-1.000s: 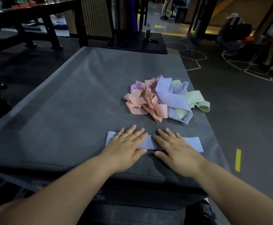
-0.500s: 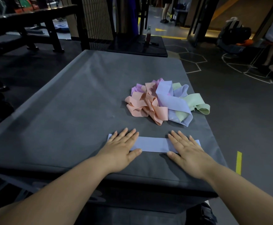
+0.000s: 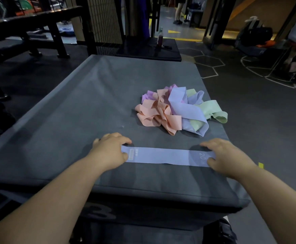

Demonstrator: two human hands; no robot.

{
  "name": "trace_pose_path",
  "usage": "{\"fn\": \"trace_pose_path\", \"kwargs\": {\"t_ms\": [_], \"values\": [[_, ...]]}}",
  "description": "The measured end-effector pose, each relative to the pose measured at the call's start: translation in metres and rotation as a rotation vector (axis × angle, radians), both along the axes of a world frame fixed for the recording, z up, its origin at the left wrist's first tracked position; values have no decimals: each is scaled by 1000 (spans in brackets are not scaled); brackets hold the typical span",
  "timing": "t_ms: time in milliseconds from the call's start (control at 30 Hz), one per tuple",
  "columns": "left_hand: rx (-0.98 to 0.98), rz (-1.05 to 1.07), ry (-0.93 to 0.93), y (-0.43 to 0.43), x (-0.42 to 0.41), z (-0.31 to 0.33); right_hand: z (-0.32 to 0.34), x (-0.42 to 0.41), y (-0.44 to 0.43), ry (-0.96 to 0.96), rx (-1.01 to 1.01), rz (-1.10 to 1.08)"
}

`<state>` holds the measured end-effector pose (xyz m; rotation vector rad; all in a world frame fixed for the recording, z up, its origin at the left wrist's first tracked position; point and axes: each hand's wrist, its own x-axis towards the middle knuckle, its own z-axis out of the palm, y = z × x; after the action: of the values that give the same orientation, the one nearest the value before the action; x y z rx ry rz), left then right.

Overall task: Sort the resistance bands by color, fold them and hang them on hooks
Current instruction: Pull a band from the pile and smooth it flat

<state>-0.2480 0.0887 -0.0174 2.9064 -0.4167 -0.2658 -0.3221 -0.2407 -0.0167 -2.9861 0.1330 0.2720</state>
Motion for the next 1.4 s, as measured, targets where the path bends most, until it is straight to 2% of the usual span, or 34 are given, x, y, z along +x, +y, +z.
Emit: {"fn": "trace_pose_path", "kwargs": {"t_ms": [200, 333, 467, 567, 633, 700, 800, 1000, 1067, 1167, 1300, 1400], "values": [[-165, 103, 117, 0, 4, -1, 8, 2, 0, -19, 0, -81], [-176, 124, 96, 1, 6, -3, 9, 0, 2, -30, 85, -157], [-289, 88, 1, 6, 8, -5, 11, -4, -2, -139, 185, -180], [-421, 134, -93, 8, 10, -4, 12, -5, -5, -318, 260, -173], [-484, 135, -180, 9, 10, -2, 12, -7, -6, -443, 258, -154], [-482, 62, -272, 10, 7, -1, 10, -10, -10, -486, 223, -119], [-358, -99, -356, 16, 3, -6, 4, -16, -16, -381, 156, -39], [-211, -193, -171, 27, -6, -17, 3, -29, -21, -147, 140, 41], [-219, -167, -91, 29, -4, -17, 4, -29, -19, -106, 157, 16], [-296, -130, 4, 27, 0, -20, -1, -26, -14, -179, 153, 6], [-339, -70, -31, 17, 0, -27, -8, -23, 8, -275, 123, 41], [-366, -38, -40, 14, -1, -30, -9, -21, 34, -147, 106, 172]]}}
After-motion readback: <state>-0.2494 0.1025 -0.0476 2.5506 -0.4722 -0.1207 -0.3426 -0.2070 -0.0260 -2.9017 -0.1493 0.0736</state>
